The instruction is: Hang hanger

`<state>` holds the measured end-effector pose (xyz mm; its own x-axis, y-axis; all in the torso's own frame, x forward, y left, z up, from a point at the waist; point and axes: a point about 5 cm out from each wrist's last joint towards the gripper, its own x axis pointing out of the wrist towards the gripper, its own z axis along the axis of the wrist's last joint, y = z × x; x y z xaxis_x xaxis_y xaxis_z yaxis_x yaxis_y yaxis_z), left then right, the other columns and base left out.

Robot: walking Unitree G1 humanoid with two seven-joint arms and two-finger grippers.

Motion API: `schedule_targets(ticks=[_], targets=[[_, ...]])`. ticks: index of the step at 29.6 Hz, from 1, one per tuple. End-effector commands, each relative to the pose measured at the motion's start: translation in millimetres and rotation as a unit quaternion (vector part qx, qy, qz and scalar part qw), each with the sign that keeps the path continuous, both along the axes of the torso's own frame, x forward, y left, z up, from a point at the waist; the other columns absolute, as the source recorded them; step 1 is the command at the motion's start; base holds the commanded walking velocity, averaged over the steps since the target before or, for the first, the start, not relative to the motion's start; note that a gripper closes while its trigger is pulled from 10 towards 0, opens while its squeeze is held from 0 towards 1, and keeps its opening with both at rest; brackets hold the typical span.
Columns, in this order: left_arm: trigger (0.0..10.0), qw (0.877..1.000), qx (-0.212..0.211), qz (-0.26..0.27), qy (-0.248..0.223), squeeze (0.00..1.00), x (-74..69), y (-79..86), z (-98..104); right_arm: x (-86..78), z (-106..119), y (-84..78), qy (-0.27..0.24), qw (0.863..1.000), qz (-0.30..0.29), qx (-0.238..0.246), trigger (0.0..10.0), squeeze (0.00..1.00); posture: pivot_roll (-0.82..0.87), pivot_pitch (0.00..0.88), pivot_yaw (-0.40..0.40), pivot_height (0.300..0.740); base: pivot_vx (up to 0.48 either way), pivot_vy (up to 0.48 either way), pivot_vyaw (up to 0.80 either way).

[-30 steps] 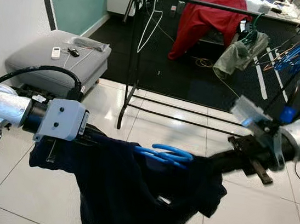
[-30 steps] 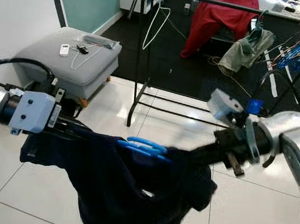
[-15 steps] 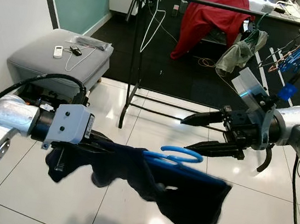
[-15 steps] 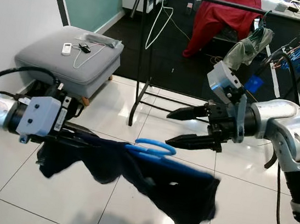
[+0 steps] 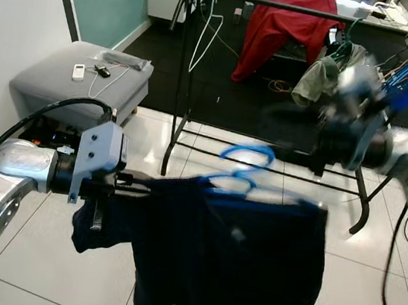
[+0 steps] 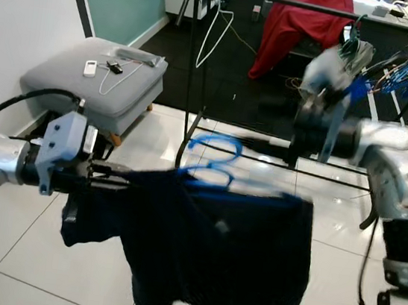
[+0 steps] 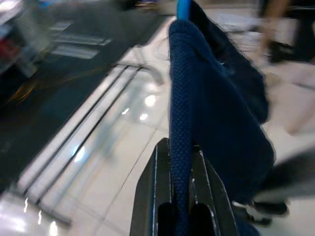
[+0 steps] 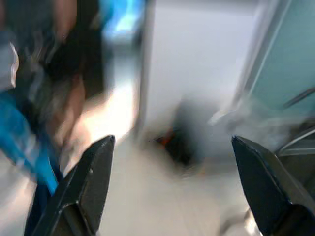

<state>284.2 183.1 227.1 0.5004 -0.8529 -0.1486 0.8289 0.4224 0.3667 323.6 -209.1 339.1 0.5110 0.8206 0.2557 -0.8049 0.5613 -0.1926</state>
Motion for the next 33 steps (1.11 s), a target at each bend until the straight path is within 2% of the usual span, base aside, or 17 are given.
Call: schedule_targets(ticks=[1,3,5,6,7,9,10,11,13,14,15,16,18,20,25,27,33], targets=[[10.0,0.998,-0.013,0.054,0.008,0.00,5.9,9.0,-1,-2.5,12,-12.4,-0.019,0.998,-0.036,0.057,10.0,0.00,-0.09,0.093,-0.003,0.740,0.000,0.000,0.00],[10.0,0.993,-0.046,0.107,0.025,0.00,11.6,13.3,-4,-7.2,20,-20.5,-0.034,0.990,-0.067,0.122,10.0,0.00,-0.09,0.094,0.006,0.740,0.000,0.000,0.00],[10.0,0.993,-0.046,0.107,0.025,0.00,11.6,13.3,-4,-7.2,20,-20.5,-0.034,0.990,-0.067,0.122,10.0,0.00,-0.09,0.094,0.006,0.740,0.000,0.000,0.00],[10.0,0.986,-0.082,0.145,0.029,0.00,15.3,13.6,-3,-10.3,13,-18.3,-0.027,0.985,-0.085,0.149,10.0,0.00,-0.10,0.095,0.013,0.740,0.000,0.000,0.00],[10.0,0.986,-0.082,0.145,0.029,0.00,15.3,13.6,-3,-10.3,13,-18.3,-0.027,0.985,-0.085,0.149,10.0,0.00,-0.10,0.095,0.013,0.740,0.000,0.000,0.00],[10.0,0.977,-0.114,0.179,0.028,0.00,18.3,12.6,-2,-12.5,2,-12.4,-0.011,0.980,-0.102,0.169,10.0,0.00,-0.11,0.096,0.017,0.740,0.000,0.000,0.00],[10.0,0.966,-0.152,0.210,0.024,0.00,20.2,9.7,0,-14.0,-11,-5.9,0.005,0.974,-0.126,0.191,10.0,0.00,-0.11,0.098,0.019,0.740,0.000,0.000,0.00],[10.0,0.966,-0.152,0.210,0.024,0.00,20.2,9.7,0,-14.0,-11,-5.9,0.005,0.974,-0.126,0.191,10.0,0.00,-0.11,0.098,0.019,0.740,0.000,0.000,0.00],[10.0,0.951,-0.191,0.242,0.012,0.00,18.8,1.9,3,-9.5,-36,-2.0,0.049,0.947,-0.198,0.247,10.0,0.00,-0.12,0.096,0.020,0.740,0.000,0.000,0.00],[10.0,0.951,-0.191,0.244,0.013,0.00,18.5,1.2,4,-8.9,-37,-2.2,0.054,0.944,-0.204,0.252,10.0,0.00,-0.12,0.096,0.020,0.740,0.000,0.000,0.00],[10.0,0.949,-0.221,0.224,0.002,0.00,14.3,-7.1,8,0.0,-63,-6.8,0.093,0.931,-0.261,0.238,10.0,0.00,-0.12,0.095,0.018,0.740,0.000,0.000,0.00],[10.0,0.949,-0.221,0.224,0.002,0.00,14.3,-7.1,8,0.0,-63,-6.8,0.093,0.931,-0.261,0.238,10.0,0.00,-0.12,0.095,0.018,0.740,0.000,0.000,0.00],[10.0,0.941,-0.281,0.186,-0.016,0.00,6.4,-21.2,19,8.3,-104,-11.3,0.153,0.905,-0.322,0.233,10.0,0.00,-0.10,0.091,0.014,0.740,0.000,0.000,0.00],[10.0,0.937,-0.301,0.173,-0.026,0.00,2.5,-27.5,25,10.8,-117,-11.0,0.176,0.891,-0.335,0.250,10.0,0.00,-0.10,0.090,0.015,0.740,0.000,0.000,0.00],[10.0,0.942,-0.303,0.142,-0.038,0.00,-4.2,-40.0,29,20.4,-117,-2.7,0.160,0.899,-0.318,0.255,10.0,0.00,-0.09,0.085,0.022,0.740,0.000,0.000,0.00],[10.0,0.946,-0.295,0.132,-0.040,0.00,-7.1,-46.1,29,23.3,-108,2.6,0.141,0.908,-0.302,0.256,10.0,0.00,-0.09,0.085,0.022,0.740,0.000,0.000,0.00],[10.0,0.948,-0.284,0.137,-0.037,0.00,-10.5,-51.5,26,23.8,-83,8.4,0.107,0.912,-0.272,0.288,10.0,0.00,-0.09,0.088,0.023,0.740,0.000,0.000,0.00]])
